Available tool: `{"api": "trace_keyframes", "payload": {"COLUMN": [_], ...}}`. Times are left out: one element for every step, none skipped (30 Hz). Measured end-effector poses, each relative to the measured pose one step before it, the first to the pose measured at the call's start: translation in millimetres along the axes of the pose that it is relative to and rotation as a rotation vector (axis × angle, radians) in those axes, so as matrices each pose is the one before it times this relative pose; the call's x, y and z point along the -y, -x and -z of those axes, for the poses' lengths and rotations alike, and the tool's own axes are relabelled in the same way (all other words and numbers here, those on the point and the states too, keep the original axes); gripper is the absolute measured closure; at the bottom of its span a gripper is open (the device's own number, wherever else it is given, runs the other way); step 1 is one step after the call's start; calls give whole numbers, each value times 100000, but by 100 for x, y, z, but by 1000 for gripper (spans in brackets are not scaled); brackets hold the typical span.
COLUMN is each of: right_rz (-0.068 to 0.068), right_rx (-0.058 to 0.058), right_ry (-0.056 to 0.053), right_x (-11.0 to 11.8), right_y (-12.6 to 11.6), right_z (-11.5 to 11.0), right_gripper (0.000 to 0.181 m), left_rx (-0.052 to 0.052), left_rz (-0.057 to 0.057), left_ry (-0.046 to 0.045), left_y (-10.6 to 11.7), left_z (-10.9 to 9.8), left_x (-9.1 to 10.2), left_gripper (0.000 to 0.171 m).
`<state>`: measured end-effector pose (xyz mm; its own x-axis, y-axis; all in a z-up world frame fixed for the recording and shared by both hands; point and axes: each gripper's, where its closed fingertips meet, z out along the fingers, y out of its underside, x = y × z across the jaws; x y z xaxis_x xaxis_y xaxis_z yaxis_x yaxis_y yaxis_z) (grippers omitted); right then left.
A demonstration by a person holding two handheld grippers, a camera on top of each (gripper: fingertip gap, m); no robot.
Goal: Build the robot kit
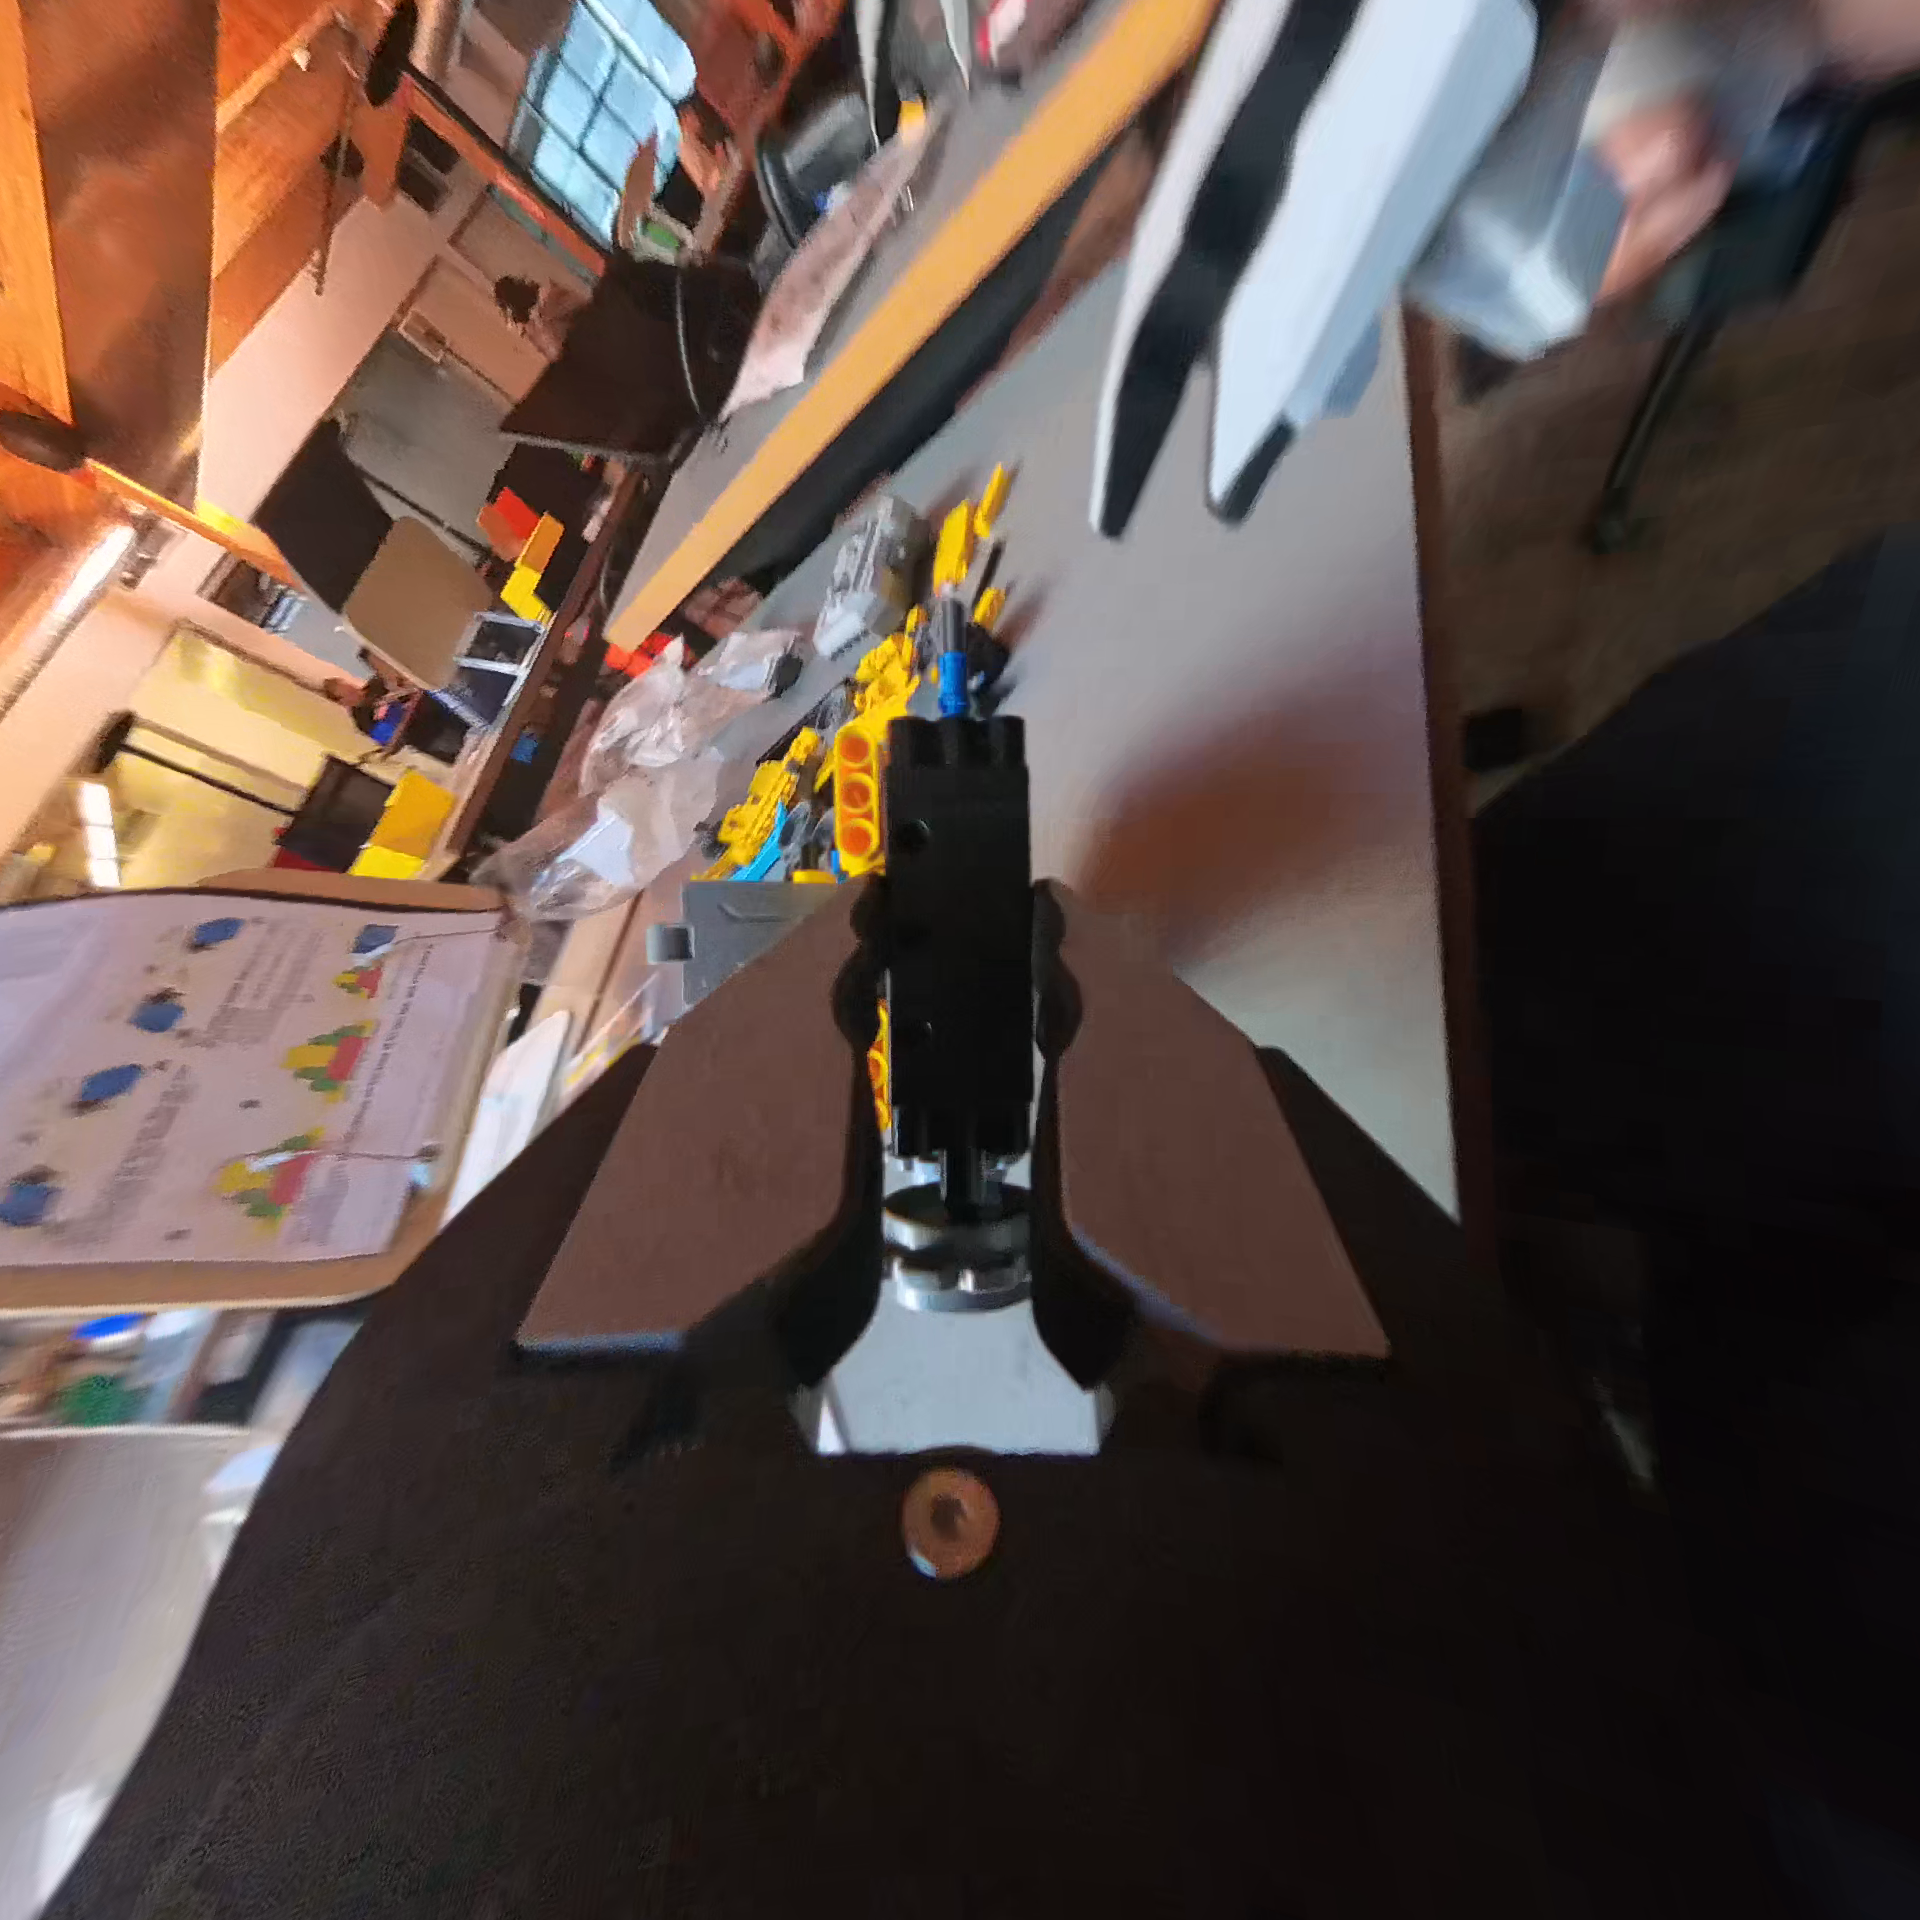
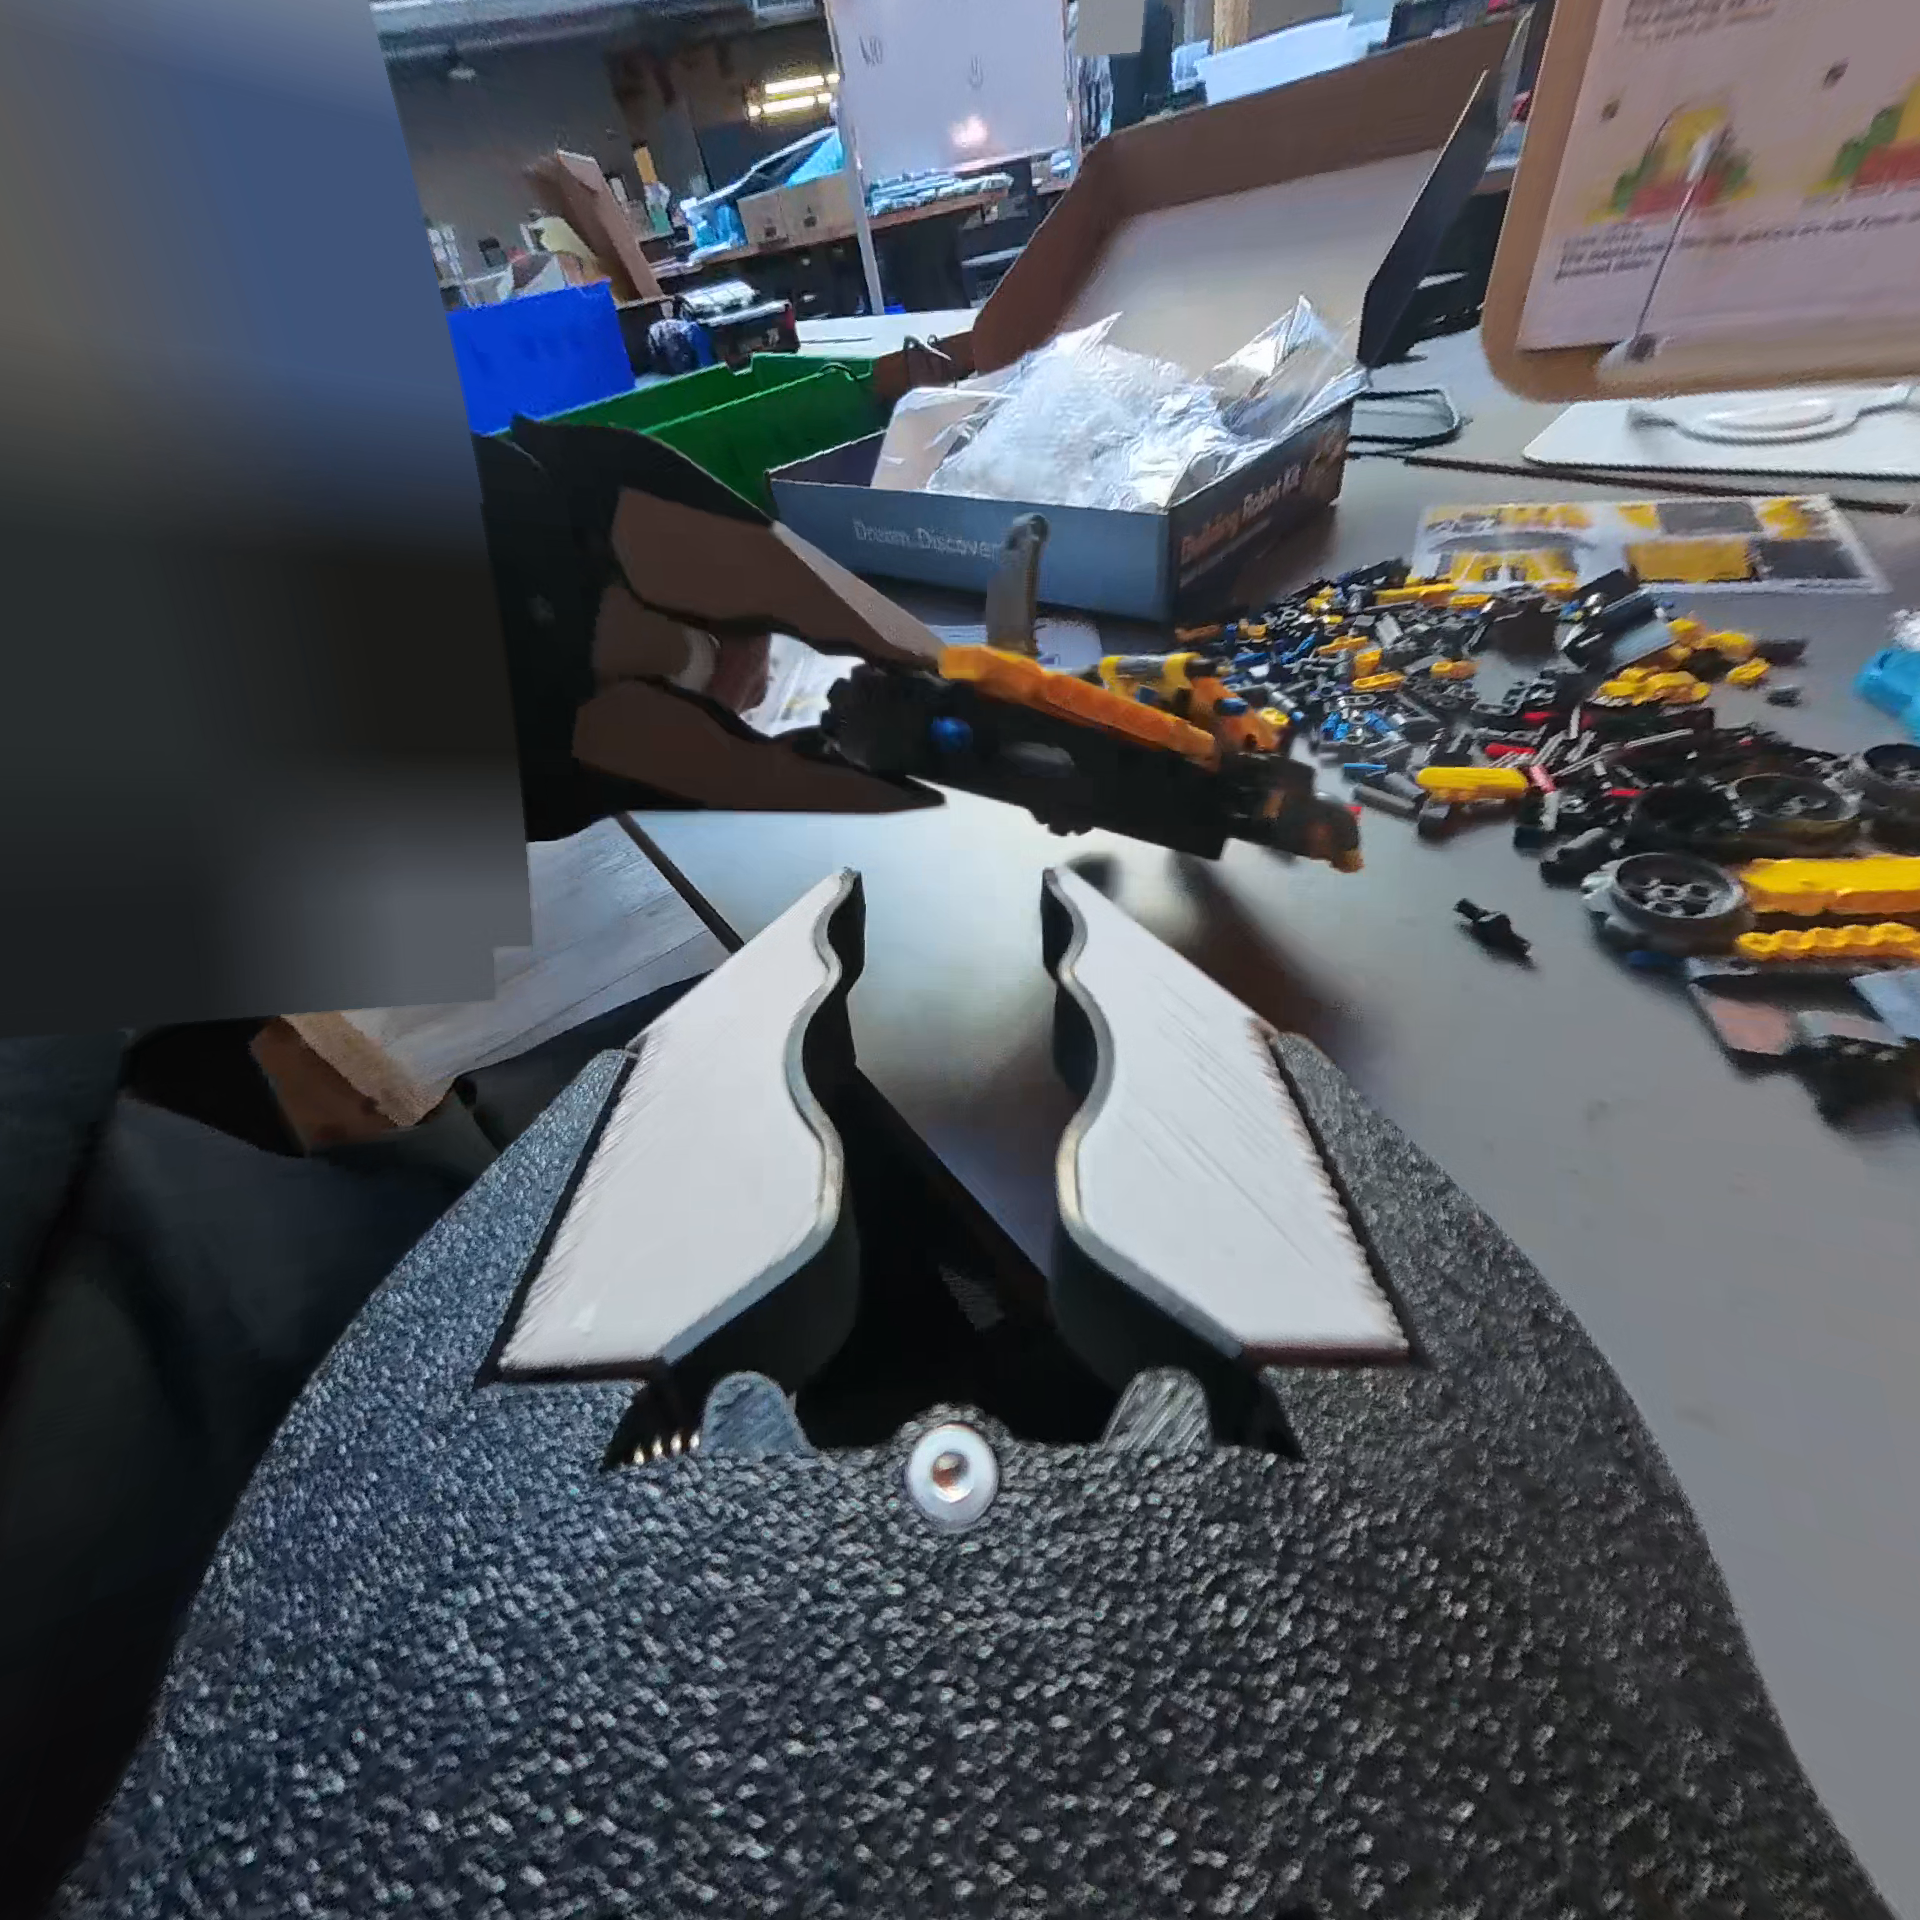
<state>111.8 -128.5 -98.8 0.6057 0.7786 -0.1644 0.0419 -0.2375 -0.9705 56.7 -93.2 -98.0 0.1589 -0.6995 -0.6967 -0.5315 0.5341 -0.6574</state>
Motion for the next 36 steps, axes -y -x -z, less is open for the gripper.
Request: {"api": "trace_keyframes", "payload": {"right_rz": [685,444,881,1622,2165,2429,2382,2260,2166,1667,927,750,694,123,-336,-625,-1051,-1266,-1082,-871,-853,-1083,-1687,-2265,-2287,-1919,-1562,-1283,-1010,-799,-633,-472,-424,-533,-678,-817], "right_rx": [-191,253,725,640,-551,-1432,-1039,-210,387,526,-8,-521,-849,-1438,-1244,-480,-308,-75,464,382,-16,62,674,1406,1596,1224,880,713,567,479,491,482,471,437,524,723], "right_ry": [93,615,790,651,809,1224,903,44,-53,1256,2402,2167,1904,2043,1626,1114,998,793,447,362,588,548,86,-408,-904,-1156,-838,-432,-208,109,407,538,631,697,572,398], "right_x": [9,-55,-8,66,96,104,198,338,306,36,-169,-195,-227,-267,-253,-243,-272,-266,-249,-253,-288,-261,-142,-28,71,98,21,-87,-176,-289,-398,-454,-506,-501,-416,-288], "right_y": [-119,-49,109,183,53,-45,60,198,269,209,59,-48,-130,-263,-247,-133,-112,-53,33,-1,-104,-125,-38,84,123,88,50,23,25,25,39,42,35,10,-1,31], "right_z": [213,93,3,-73,-136,-147,-131,-106,-145,-258,-330,-347,-342,-310,-254,-224,-188,-162,-151,-141,-138,-106,-99,-90,-73,-66,-75,-83,-71,-78,-64,-50,-54,-42,-37,-30], "right_gripper": [147,147,146,146,146,145,145,145,146,146,146,146,145,144,142,140,140,140,140,140,140,140,140,140,140,140,140,140,140,140,140,140,140,140,140,140], "left_rx": [-2233,-2162,-2637,-3468,-3251,-2701,-2947,-1578,-1017,-578,520,645,434,234,-86,-176,-96,243,460,704,2051,2746,3747,4325,4107,2542,279,-107,-653,-1199,-1341,-698,565,557,76,271], "left_rz": [6770,7676,9462,9004,8376,8096,7609,6830,5515,4633,4330,4717,4528,3026,2619,2232,-470,-3905,-6038,-6648,-8085,-9729,-12607,-16080,-16508,-14130,-11986,-9668,-6617,-4105,-2403,-628,960,1667,1960,1278], "left_ry": [-5580,-5712,-5395,-5407,-5554,-5099,-3249,-1768,-986,-28,-1381,-2252,-1900,-1496,-965,-443,26,999,1118,1538,2183,2373,3561,5782,7217,7408,5781,3365,2534,2967,3611,4143,4440,4700,3583,1684], "left_y": [174,235,217,134,83,83,16,157,180,245,345,378,372,303,223,126,-30,-186,-306,-345,-222,-215,-170,-179,-269,-479,-826,-908,-900,-823,-659,-492,-277,-240,-274,-198], "left_z": [640,632,569,574,585,504,429,343,241,196,250,253,263,225,163,121,67,-5,-61,-96,-132,-153,-193,-276,-383,-459,-490,-487,-482,-416,-381,-432,-508,-493,-422,-310], "left_x": [557,453,311,239,230,143,-56,-228,-373,-500,-270,-98,-29,-24,-63,-15,40,-35,26,67,30,45,-75,-382,-642,-752,-680,-395,-172,-40,1,-81,-165,-268,-252,-87], "left_gripper": [149,148,148,148,148,148,148,148,148,148,148,148,148,148,148,148,148,148,148,148,148,148,148,148,149,149,149,149,149,148,147,146,145,143,142,141]}}
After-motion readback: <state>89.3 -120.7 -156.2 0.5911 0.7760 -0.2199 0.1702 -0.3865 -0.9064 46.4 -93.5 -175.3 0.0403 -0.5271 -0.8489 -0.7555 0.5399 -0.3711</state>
